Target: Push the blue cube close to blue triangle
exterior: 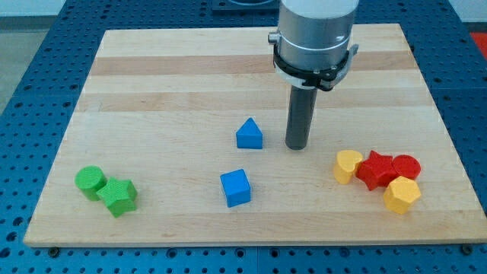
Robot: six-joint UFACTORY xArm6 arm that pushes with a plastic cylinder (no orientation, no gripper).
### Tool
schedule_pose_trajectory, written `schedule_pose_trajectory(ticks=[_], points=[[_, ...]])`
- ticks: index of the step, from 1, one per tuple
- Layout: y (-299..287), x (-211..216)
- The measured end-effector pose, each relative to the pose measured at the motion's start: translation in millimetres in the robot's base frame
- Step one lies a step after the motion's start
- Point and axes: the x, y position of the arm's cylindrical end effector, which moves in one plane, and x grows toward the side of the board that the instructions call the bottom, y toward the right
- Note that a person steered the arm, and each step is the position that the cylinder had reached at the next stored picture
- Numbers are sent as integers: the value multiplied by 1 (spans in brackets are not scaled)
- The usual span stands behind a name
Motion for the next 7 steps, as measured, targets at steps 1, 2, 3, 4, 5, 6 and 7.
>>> schedule_pose_trajectory(ticks=[1, 2, 3, 4, 5, 6, 7], points=[[3, 4], [14, 23], [25, 41], [38, 61], [49, 80], [56, 98], [62, 113]])
